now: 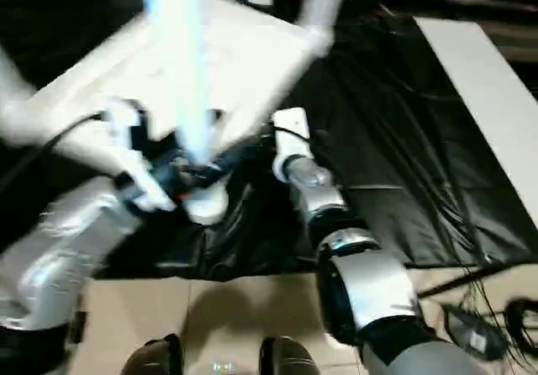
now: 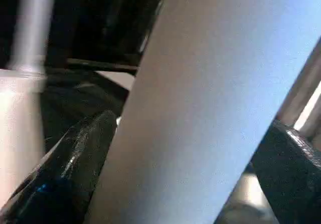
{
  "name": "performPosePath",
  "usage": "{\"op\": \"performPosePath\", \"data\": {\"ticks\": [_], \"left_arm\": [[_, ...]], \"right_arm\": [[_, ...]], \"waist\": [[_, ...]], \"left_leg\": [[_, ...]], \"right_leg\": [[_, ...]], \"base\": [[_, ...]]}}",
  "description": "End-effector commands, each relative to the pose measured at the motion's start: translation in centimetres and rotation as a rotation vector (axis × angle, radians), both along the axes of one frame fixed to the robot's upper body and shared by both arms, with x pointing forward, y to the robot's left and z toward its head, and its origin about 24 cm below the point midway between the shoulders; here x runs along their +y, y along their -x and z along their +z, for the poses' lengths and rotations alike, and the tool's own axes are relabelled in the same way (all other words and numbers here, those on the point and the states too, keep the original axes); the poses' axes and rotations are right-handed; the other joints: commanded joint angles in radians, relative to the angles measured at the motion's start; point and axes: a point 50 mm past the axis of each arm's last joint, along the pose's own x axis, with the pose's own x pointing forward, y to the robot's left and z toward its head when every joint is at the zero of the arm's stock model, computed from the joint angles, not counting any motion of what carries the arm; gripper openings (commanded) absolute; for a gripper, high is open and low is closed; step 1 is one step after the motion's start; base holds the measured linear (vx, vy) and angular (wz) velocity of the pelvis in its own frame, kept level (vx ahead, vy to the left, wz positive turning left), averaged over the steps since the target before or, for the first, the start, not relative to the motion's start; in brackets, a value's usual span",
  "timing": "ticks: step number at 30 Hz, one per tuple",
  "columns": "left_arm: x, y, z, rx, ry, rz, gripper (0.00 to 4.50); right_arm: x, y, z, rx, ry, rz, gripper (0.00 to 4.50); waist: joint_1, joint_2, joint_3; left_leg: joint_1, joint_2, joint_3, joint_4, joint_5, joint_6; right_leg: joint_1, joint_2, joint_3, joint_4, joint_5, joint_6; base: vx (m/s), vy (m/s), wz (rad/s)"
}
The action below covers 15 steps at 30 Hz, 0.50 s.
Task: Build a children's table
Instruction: Rotate table base
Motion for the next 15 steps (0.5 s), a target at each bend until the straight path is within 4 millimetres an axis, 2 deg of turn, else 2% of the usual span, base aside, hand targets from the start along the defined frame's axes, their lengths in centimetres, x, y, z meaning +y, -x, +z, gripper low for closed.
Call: {"op": "performPosePath", "data": {"ticks": [1, 4, 6, 7, 8, 9, 10, 11, 12, 13, 14, 15], "left_arm": [[-2.4, 1.1, 1.0, -0.038, 0.012, -0.123, 4.47], [-2.8, 1.1, 0.9, -0.036, 0.019, -0.127, 4.47], [-3.2, 0.6, 0.6, -0.045, -0.002, -0.100, 4.47], [-3.3, 0.4, 0.6, -0.046, -0.004, -0.086, 4.47], [-3.4, -1.0, 0.2, -0.055, -0.025, 0.004, 4.47], [-3.4, -1.8, 0.0, -0.061, -0.037, 0.050, 4.47], [-3.3, -2.2, 0.0, -0.067, -0.047, 0.076, 4.47], [-3.3, -2.9, -0.2, -0.080, -0.067, 0.121, 4.47], [-3.1, -4.0, -0.4, -0.076, -0.090, 0.170, 4.47], [-2.9, -4.6, -0.6, -0.070, -0.102, 0.196, 4.47], [-2.5, -5.4, -0.8, -0.105, -0.146, 0.246, 4.47], [-2.1, -6.1, -1.1, -0.109, -0.170, 0.269, 4.47]], "right_arm": [[5.1, 1.4, 0.1, -0.001, 0.000, 0.237, 4.00], [5.6, 1.7, 0.0, 0.000, -0.006, 0.268, 4.00], [6.1, 1.9, 0.0, -0.009, -0.005, 0.295, 4.00], [6.2, 1.9, 0.0, -0.012, -0.004, 0.297, 4.00], [6.0, 1.8, 0.1, -0.025, 0.012, 0.284, 4.00], [5.8, 1.7, 0.1, -0.030, 0.024, 0.271, 4.00], [5.5, 1.6, 0.2, -0.032, 0.026, 0.259, 4.00], [5.2, 1.4, 0.2, -0.036, 0.030, 0.237, 4.00], [4.3, 1.0, 0.3, -0.040, 0.035, 0.187, 4.00], [3.7, 0.8, 0.4, -0.043, 0.035, 0.154, 4.00], [2.9, 0.5, 0.6, -0.055, 0.034, 0.117, 4.00], [2.1, 0.2, 0.9, -0.067, 0.030, 0.080, 4.00]], "waist": [[0.016, 0.015, -0.071], [0.012, 0.018, -0.073], [0.010, 0.023, -0.080], [0.009, 0.021, -0.080], [0.010, 0.022, -0.079], [0.012, 0.024, -0.083], [0.014, 0.025, -0.082], [0.015, 0.030, -0.087], [0.017, 0.026, -0.087], [0.022, 0.029, -0.090], [0.024, 0.036, -0.093], [0.027, 0.035, -0.095]], "left_leg": [[0.022, 0.024, -0.005, -0.060, 0.010, 0.108], [0.026, 0.027, -0.003, -0.058, 0.015, 0.126], [0.031, 0.030, -0.001, -0.055, 0.024, 0.137], [0.031, 0.031, -0.001, -0.054, 0.032, 0.144], [0.031, 0.031, 0.000, -0.054, 0.033, 0.147], [0.037, 0.033, 0.001, -0.052, 0.027, 0.151], [0.037, 0.033, 0.002, -0.053, 0.024, 0.150], [0.037, 0.032, 0.000, -0.051, 0.027, 0.146], [0.040, 0.031, 0.002, -0.052, 0.021, 0.145], [0.044, 0.032, 0.003, -0.052, 0.019, 0.138], [0.045, 0.031, 0.003, -0.050, 0.020, 0.134], [0.046, 0.031, 0.003, -0.051, 0.008, 0.126]], "right_leg": [[0.074, -0.071, 0.046, -0.038, 0.344, -0.302], [0.072, -0.070, 0.046, -0.036, 0.361, -0.315], [0.072, -0.067, 0.045, -0.034, 0.376, -0.327], [0.072, -0.067, 0.045, -0.032, 0.383, -0.333], [0.071, -0.067, 0.045, -0.034, 0.380, -0.333], [0.069, -0.066, 0.045, -0.036, 0.362, -0.334], [0.069, -0.066, 0.045, -0.037, 0.352, -0.332], [0.071, -0.067, 0.045, -0.034, 0.352, -0.334], [0.069, -0.067, 0.046, -0.038, 0.340, -0.329], [0.066, -0.066, 0.046, -0.038, 0.335, -0.330], [0.065, -0.066, 0.046, -0.035, 0.338, -0.334], [0.068, -0.065, 0.045, -0.038, 0.320, -0.327]], "base": [[0.000, 0.000, 0.00], [0.000, 0.000, 0.00], [0.000, 0.000, 0.00], [0.000, 0.000, 0.00], [0.000, 0.000, 0.00], [0.000, 0.000, 0.00], [0.000, 0.000, 0.00], [0.000, 0.000, 0.00], [0.000, 0.000, 0.00], [0.000, 0.000, 0.00], [0.000, 0.000, 0.00], [0.000, 0.000, 0.00]]}}
